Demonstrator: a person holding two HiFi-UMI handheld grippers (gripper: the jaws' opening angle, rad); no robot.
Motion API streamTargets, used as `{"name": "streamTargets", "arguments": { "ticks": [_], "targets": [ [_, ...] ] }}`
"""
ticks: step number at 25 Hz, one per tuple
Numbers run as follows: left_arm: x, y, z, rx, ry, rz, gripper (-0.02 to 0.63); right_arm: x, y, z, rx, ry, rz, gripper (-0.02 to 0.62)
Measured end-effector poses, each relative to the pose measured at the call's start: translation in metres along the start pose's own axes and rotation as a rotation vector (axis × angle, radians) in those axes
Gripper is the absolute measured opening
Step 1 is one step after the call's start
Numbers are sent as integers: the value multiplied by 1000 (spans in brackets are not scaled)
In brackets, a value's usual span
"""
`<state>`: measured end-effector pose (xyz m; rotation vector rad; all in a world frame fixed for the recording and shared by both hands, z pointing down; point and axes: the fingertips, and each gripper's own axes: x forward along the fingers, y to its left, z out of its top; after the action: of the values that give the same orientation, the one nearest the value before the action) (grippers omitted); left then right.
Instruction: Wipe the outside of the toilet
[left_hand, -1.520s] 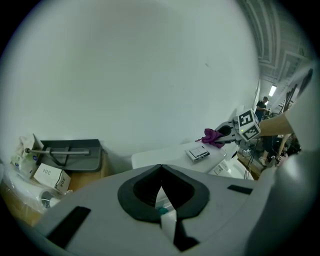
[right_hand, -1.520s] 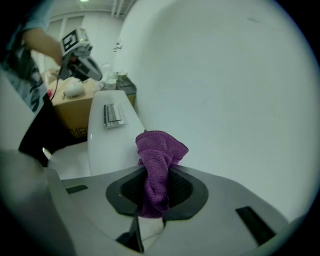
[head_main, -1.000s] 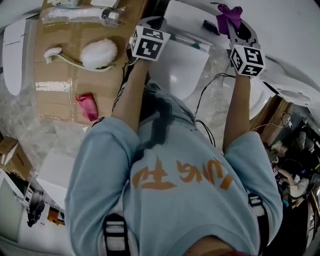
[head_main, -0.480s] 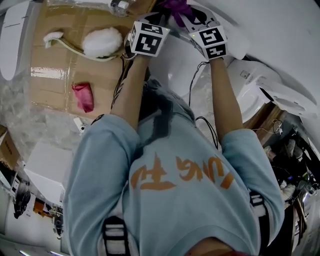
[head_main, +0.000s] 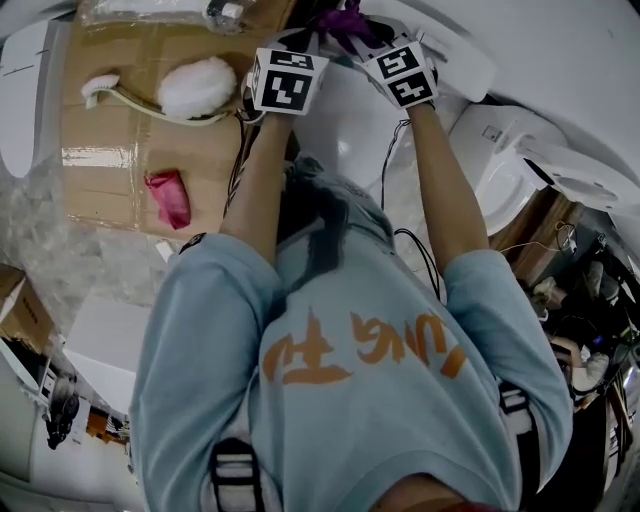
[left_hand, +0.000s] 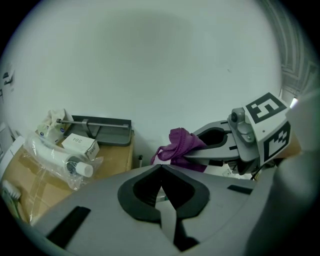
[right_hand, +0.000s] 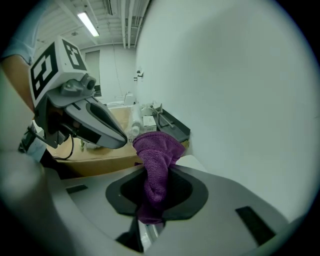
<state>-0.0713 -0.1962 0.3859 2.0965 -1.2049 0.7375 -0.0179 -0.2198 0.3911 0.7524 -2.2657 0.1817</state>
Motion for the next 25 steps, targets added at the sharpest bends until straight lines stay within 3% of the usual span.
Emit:
{"name": "streamTargets", "arguments": {
  "ticks": [16, 25],
  "targets": [
    [2, -25, -15, 35, 38, -45, 25, -44, -13, -46, 57, 9, -53, 89],
    [9, -44, -11, 80, 53, -85, 25, -80, -36, -87, 140, 21, -139, 89]
  ]
}}
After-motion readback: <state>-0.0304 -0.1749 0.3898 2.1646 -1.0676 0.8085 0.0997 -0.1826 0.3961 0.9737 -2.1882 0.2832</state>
